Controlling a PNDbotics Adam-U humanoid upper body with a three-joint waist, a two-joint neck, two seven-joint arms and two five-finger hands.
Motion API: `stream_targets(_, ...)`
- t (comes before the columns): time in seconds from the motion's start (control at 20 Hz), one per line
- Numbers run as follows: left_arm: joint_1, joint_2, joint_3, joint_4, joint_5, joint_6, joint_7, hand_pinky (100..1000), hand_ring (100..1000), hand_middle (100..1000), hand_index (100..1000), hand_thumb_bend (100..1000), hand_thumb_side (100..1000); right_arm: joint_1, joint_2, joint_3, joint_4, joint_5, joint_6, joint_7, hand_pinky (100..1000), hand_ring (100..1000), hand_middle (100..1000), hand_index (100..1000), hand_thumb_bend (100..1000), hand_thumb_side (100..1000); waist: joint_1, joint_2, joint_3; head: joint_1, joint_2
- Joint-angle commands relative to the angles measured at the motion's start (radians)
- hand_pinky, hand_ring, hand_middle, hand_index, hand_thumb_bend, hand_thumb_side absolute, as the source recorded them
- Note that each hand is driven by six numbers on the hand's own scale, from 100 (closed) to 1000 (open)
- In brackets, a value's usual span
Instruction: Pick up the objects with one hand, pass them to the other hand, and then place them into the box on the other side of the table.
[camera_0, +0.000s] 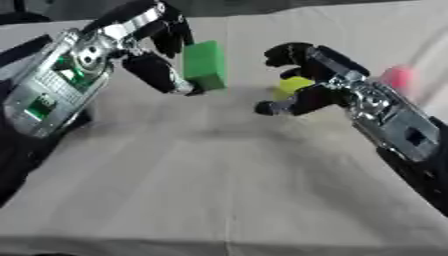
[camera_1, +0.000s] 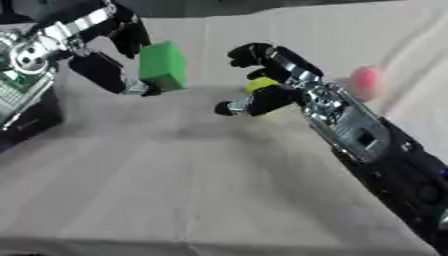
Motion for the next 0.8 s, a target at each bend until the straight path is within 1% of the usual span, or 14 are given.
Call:
stream_targets(0.05,0.000,0.079,0.044,-0.005,0.001,0.006,0.025,613,484,413,287,609,100,-0.011,-0.031,-0.014,-0.025,-0.002,0.000,-0.002,819,876,731,805,698,113,0.011,-0.043,0.003,0.010,-0.001)
stream_targets(0.1,0.008,0.095,0.053,0.002,0.000,0.006,0.033,614,484,413,287,473,100,-0.011,-0.032,-0.014,-0.029,-0.001,0.000,-0.002,819,876,731,805,717,117,0.010,-0.043,0.003,0.013,-0.002)
stream_targets(0.15,0.015,0.111,0.061,0.010,-0.001,0.006,0.039,615,485,413,288,610,100,-0.010,-0.033,-0.015,-0.034,-0.001,0.000,-0.001,819,876,731,804,698,113,0.010,-0.043,0.003,0.017,-0.004)
stream_targets(0.5,0.065,0.206,0.119,0.038,0.009,0.007,0.078,615,485,413,289,610,100,-0.005,-0.038,-0.013,-0.054,0.006,0.001,0.009,819,875,729,799,701,113,0.006,-0.042,0.005,0.072,-0.015)
stream_targets(0.8,0.112,0.281,0.194,0.065,0.024,0.014,0.143,614,483,413,290,613,100,-0.002,-0.042,-0.015,-0.070,0.011,-0.002,0.014,818,874,728,794,712,119,0.002,-0.041,0.007,0.132,-0.023)
